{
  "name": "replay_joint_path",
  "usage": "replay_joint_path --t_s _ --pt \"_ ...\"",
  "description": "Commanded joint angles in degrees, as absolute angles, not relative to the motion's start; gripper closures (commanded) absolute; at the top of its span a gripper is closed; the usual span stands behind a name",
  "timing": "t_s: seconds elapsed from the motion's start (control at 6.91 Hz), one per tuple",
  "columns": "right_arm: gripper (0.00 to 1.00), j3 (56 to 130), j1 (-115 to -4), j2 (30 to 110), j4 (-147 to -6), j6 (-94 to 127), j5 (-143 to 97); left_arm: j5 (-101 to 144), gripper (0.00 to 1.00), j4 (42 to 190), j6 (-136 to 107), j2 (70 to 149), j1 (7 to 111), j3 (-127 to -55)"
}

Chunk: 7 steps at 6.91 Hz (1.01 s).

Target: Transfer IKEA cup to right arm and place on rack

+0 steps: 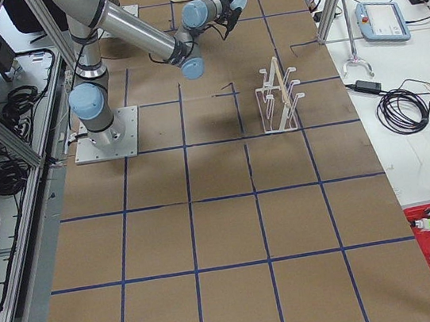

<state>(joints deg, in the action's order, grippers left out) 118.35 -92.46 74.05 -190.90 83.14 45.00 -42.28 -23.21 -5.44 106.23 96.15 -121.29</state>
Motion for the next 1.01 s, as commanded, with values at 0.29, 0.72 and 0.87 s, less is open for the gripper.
replay_joint_path --t_s 0.29,0.72,0.87 --pt "0.07 117.0 -92.9 73.4 -190.8 83.1 45.0 -42.3 0.99 -23.0 -6.0 106.2 96.2 -121.2" --pt "0.24 117.0 -93.0 73.3 -190.7 83.2 44.8 -42.3 0.99 -22.9 -6.1 106.2 96.2 -121.1" --pt "0.24 116.9 -93.0 73.3 -190.6 83.2 44.9 -42.4 0.99 -22.7 -6.1 106.1 96.2 -121.1"
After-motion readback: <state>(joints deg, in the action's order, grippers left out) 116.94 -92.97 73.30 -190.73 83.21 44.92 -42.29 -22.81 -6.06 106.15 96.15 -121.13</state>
